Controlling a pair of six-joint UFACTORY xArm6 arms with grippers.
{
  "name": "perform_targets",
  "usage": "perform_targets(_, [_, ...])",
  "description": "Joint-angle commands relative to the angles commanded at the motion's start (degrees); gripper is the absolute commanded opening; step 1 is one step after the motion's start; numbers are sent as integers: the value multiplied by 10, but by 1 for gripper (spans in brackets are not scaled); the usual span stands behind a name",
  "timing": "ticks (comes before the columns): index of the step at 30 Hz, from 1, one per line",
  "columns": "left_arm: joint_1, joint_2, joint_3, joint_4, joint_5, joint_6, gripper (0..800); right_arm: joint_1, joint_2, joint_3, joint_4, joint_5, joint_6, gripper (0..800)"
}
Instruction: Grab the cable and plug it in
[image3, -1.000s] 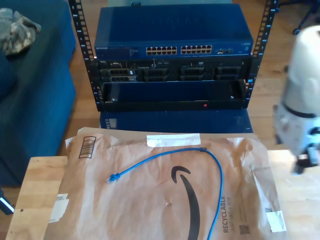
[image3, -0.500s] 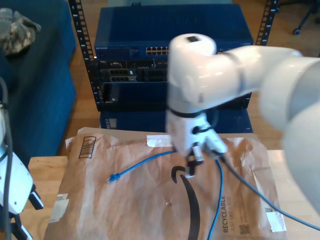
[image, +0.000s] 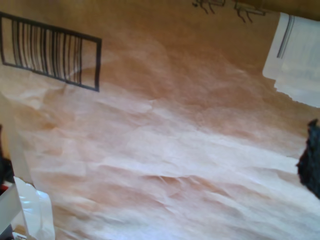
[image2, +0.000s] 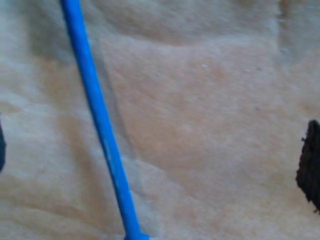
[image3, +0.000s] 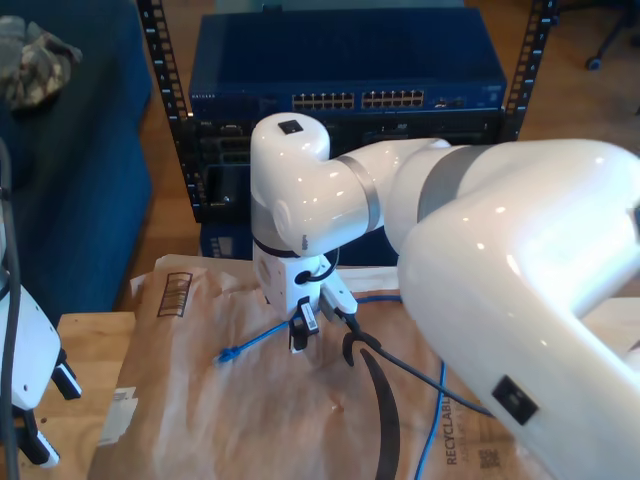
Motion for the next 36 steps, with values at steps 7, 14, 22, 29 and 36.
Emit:
perform_targets(7, [0,2,1,0,0,1,800,26,23,-7,0,-2,0,793])
perform_targets(14, [-1,2,1,0,0,2,800,29,28,-7,0,-9,-8,786])
perform_targets(22, [-2,5,1,0,0,2,800,29,42,-7,0,-17,-8,750])
perform_targets(29, [-1,5,2,0,0,3,800,31,42,-7,0,-19,-8,608])
perform_targets(36, [-1,5,1,0,0,3,800,32,43,-11,0,-21,-6,468])
